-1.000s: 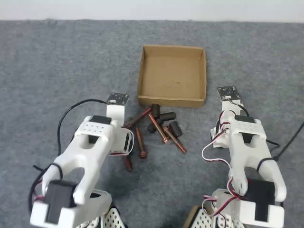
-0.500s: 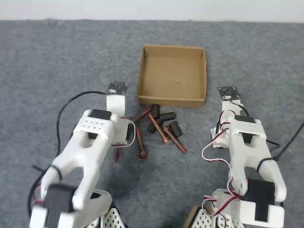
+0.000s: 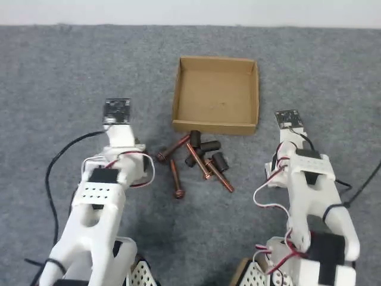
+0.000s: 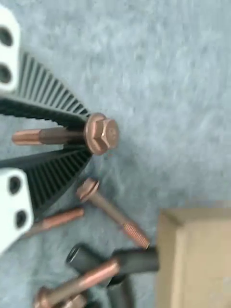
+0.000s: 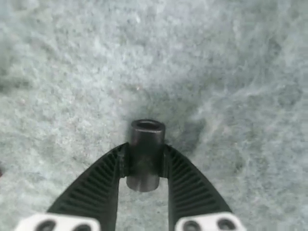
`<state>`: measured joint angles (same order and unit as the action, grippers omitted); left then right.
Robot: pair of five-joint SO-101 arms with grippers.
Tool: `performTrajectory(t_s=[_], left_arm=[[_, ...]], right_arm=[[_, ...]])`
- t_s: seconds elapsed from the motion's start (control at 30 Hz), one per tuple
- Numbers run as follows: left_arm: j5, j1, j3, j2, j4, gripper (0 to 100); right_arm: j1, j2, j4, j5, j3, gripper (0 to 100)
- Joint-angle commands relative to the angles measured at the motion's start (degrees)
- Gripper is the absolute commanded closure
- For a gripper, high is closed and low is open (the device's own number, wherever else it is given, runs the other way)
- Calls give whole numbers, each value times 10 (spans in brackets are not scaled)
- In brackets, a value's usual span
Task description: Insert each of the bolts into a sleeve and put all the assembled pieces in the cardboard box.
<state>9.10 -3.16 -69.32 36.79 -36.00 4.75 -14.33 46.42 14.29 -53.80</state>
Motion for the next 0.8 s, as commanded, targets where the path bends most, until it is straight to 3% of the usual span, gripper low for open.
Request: performTrajectory(t_s=[0.0,0.23,0.47,0.63,0.77], left_arm=[[5,-9,11,10,21,991],[5,-10,27,-64,73,991],[5,-10,36,-84,73,991],[5,-10,36,-84,73,991],[5,-10,36,-84,73,991]], right_arm=[[-11,-78,-7,3,3,992],[-87,-168,-62,3,11,992],[-146,-142,-164,3,8,992],[-149,-83,-297,2,8,992],[-161,-44,-372,-79,7,992]])
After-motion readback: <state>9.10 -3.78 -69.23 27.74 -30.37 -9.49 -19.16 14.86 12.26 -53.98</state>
